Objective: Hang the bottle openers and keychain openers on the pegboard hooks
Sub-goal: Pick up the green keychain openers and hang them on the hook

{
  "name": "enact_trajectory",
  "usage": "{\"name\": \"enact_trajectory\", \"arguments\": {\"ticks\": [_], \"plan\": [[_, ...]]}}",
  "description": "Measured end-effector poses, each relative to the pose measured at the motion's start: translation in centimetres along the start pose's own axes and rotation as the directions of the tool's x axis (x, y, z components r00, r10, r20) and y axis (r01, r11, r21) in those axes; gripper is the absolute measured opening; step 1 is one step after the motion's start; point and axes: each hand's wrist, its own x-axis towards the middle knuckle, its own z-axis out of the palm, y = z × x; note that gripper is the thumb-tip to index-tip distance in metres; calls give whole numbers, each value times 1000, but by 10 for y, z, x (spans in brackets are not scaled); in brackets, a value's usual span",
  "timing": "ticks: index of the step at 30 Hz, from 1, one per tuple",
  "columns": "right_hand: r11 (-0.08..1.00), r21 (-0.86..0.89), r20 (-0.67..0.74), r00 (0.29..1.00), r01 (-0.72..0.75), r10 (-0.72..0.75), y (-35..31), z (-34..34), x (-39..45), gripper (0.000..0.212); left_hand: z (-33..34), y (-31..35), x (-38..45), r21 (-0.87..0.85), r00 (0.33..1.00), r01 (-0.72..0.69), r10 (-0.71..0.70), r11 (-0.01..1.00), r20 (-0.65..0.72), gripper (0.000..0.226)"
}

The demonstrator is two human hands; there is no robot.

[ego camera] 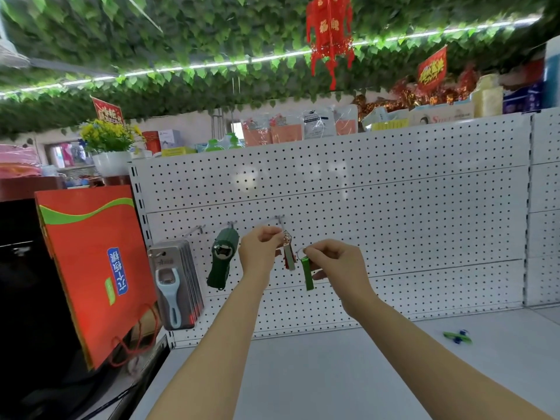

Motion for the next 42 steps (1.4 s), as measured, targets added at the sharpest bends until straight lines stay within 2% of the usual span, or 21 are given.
{"name": "enact_trajectory", "arguments": {"ticks": [4,7,10,16,20,34,38,40,42], "plan": [[1000,2,-2,1000,3,-3,-1,9,2,10,-12,0,-4,173,985,-159,145,972,90,30],[1000,18,-9,1000,17,-17,-3,16,5,9,-22,0,-9,335,945,-306,242,891,218,37],[999,19,-33,998,47,-47,-5,23,11,8,-30,-1,-9,398,912,-384,274,833,306,47],[999,-11,-97,994,53,-54,2,36,25,8,-36,-8,-6,492,866,-474,284,730,412,51],[999,-18,-164,986,26,-29,9,41,33,9,-37,-8,-5,509,857,-491,287,707,428,52],[986,-169,-187,982,7,-39,36,48,44,14,-41,-14,-3,511,865,-469,256,721,431,50],[944,-327,-160,983,36,-93,38,38,38,14,-46,-20,-9,536,875,-457,251,710,414,42],[897,-439,-135,982,60,-132,39,30,30,11,-49,-23,-14,556,880,-447,234,701,413,40],[834,-544,-114,978,87,-176,40,18,21,18,-51,-27,-21,589,886,-436,210,680,413,42]]}}
